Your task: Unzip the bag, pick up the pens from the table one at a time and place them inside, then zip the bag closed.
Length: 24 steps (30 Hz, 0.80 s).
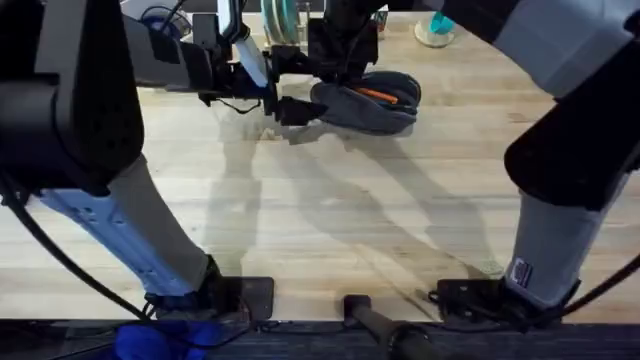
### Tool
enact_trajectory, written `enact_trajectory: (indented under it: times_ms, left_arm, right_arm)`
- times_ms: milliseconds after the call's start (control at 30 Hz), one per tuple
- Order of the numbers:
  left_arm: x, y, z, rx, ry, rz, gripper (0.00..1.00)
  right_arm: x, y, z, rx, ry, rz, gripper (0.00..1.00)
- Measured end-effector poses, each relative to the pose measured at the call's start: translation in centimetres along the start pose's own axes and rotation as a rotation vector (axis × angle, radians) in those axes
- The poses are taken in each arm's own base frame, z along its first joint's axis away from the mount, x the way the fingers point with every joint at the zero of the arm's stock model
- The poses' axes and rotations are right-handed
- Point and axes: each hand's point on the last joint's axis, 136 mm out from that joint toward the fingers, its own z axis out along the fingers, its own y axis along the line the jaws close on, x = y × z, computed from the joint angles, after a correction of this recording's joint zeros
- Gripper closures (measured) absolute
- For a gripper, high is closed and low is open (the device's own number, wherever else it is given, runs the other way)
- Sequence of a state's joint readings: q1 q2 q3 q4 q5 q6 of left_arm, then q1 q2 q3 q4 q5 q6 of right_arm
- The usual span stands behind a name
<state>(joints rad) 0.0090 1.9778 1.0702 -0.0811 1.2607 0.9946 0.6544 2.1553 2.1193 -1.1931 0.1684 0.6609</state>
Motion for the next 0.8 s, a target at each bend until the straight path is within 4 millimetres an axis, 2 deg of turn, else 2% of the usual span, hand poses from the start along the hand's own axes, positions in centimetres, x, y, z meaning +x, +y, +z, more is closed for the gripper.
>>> enact_trajectory:
  times_ms: [467, 533, 600, 700, 767, 800]
  left_arm:
    - [0.00, 0.00, 0.00, 0.000, 0.000, -0.008, 0.301]
    - [0.00, 0.00, 0.00, 0.000, 0.000, -0.007, 0.344]
    - [-0.01, -0.01, 0.00, 0.000, 0.000, -0.009, 0.452]
    - [0.03, 0.13, 0.00, -0.005, 0.004, -0.001, 0.819]
    - [0.06, 0.20, -0.04, -0.008, 0.005, 0.002, 0.941]
    - [0.07, 0.18, -0.03, -0.007, 0.005, 0.000, 0.952]
  right_arm:
    - [0.01, -0.01, 0.00, 0.000, 0.001, 0.000, 0.970]
    - [0.02, -0.01, 0.01, 0.001, 0.001, 0.000, 0.970]
    - [0.02, -0.01, 0.01, 0.001, 0.001, 0.000, 0.970]
    - [0.11, -0.06, 0.01, 0.003, 0.005, -0.001, 0.970]
    - [0.23, -0.09, 0.00, 0.005, 0.008, -0.002, 0.970]
    - [0.25, -0.06, 0.00, 0.005, 0.008, -0.003, 0.970]
